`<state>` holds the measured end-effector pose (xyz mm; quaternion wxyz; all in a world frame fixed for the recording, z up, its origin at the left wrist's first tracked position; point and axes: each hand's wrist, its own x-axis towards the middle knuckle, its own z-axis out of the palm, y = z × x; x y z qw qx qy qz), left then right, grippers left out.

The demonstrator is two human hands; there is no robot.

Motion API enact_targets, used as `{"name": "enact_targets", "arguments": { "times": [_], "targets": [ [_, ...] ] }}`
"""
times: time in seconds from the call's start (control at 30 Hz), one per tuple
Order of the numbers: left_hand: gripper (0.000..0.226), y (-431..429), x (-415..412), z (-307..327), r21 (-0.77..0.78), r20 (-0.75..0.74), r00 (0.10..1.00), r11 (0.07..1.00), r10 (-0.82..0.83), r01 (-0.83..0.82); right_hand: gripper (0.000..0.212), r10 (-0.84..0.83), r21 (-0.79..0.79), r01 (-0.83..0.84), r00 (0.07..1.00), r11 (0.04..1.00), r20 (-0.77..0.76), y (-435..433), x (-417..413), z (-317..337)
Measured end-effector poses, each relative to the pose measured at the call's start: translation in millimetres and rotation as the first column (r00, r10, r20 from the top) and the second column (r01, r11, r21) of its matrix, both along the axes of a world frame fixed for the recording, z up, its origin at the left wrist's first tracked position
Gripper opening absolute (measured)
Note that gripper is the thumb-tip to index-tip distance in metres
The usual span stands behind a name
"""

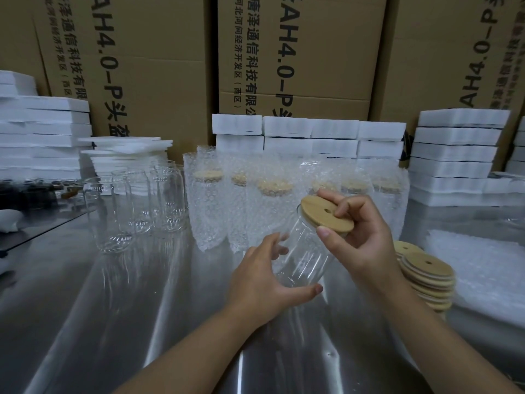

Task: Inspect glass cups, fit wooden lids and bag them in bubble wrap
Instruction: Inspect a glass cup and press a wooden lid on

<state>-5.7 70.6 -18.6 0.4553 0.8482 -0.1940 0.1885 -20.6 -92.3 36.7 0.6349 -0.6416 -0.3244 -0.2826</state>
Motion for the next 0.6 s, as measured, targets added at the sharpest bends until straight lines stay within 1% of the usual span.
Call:
{"name": "enact_targets", "arguments": {
  "times": [0.23, 0.47, 0.6],
  "targets": [
    [0.080, 0.1, -1.8, 1.1, 0.004, -0.005, 1.000, 1.000, -0.008, 0.008, 0.029, -0.050, -0.060, 0.050, 0.999, 0.997, 0.006, 0.7, -3.3, 0.4],
    [0.084, 0.3, -3.2, 2.5, 0.011, -0.002, 1.000, 1.000, -0.006, 0.006, 0.030, -0.066, -0.071, 0.066, 0.998, 0.995, 0.007, 1.5, -3.9, 0.6],
    [0.080, 0.5, -2.6, 1.4, 0.013, -0.007, 1.000, 1.000, -0.007, 0.007, 0.030, -0.068, -0.077, 0.070, 0.998, 0.995, 0.018, 1.6, -3.0, 0.2]
  ]
}}
